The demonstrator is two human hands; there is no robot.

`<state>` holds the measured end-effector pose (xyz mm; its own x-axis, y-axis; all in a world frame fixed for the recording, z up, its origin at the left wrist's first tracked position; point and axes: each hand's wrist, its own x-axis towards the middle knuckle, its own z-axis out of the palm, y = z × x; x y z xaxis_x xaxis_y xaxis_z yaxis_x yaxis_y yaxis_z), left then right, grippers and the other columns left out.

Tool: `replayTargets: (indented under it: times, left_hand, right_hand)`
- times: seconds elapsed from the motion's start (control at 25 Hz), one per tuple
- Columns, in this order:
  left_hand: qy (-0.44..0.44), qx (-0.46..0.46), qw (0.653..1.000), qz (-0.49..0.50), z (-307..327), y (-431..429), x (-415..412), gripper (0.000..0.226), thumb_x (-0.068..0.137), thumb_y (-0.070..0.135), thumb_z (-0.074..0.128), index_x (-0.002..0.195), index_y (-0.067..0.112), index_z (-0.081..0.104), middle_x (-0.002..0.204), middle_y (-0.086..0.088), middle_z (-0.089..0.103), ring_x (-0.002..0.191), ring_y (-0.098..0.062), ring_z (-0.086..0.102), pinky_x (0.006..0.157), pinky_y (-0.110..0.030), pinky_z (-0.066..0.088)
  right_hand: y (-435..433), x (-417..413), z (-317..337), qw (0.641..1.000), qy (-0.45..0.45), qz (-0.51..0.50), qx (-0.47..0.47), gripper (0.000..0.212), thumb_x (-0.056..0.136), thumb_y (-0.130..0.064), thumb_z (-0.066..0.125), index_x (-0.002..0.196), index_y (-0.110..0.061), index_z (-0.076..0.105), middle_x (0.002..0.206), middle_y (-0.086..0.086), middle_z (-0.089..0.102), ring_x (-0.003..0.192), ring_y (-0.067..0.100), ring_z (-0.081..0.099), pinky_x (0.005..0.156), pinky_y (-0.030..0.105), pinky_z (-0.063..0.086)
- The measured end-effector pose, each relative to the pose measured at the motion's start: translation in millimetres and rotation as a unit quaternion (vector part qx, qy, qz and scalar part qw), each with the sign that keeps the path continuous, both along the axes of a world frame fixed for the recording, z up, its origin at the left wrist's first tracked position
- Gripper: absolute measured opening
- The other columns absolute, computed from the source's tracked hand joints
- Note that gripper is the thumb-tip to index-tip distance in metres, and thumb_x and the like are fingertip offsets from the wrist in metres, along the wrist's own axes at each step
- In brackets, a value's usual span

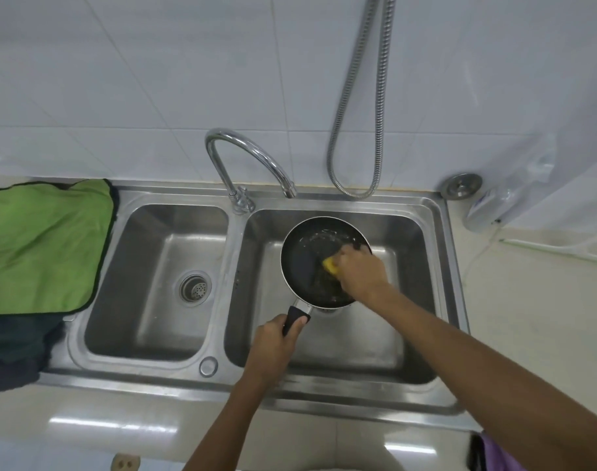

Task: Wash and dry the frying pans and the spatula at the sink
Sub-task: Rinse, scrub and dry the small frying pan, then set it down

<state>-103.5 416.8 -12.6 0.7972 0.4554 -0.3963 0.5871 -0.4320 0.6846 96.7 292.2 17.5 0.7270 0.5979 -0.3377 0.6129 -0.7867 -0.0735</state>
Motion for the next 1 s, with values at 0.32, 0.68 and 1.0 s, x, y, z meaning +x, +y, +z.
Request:
replayTargets:
  times: [0.32,0.68,1.0]
  left_hand:
    - [0.004,0.001,1.000,-0.024,3,-12,-7,0.036,0.099,0.051,0.057,0.076,0.023,0.056,0.061,0.008,0.054,0.053,-0.006,0.050,0.050,-0.018,0.037]
    - [0.026,-0.005,0.998,-0.053,6,-25,-3,0.038,0.101,0.053,0.051,0.081,0.022,0.058,0.064,0.008,0.056,0.059,-0.011,0.055,0.053,-0.022,0.040]
    - [0.040,0.044,0.997,-0.040,15,-17,-3,0.037,0.109,0.034,0.042,0.077,0.017,0.051,0.060,0.007,0.049,0.060,-0.020,0.047,0.058,-0.027,0.026]
  right_hand:
    - [27,6,1,0.993,0.040,-0.055,0.100,0.037,0.089,-0.021,0.071,0.126,-0.025,0.065,0.126,0.002,0.055,0.113,0.034,0.059,0.087,0.042,0.054]
    - [8,-34,-6,0.990,0.053,-0.014,0.129,0.034,0.088,-0.026,0.070,0.121,-0.035,0.067,0.127,-0.006,0.058,0.113,0.027,0.060,0.088,0.041,0.057]
    - [-21,-20,-8,0.999,-0.001,-0.019,0.028,0.047,0.082,-0.017,0.073,0.128,-0.021,0.060,0.132,-0.002,0.061,0.115,0.029,0.061,0.089,0.036,0.053]
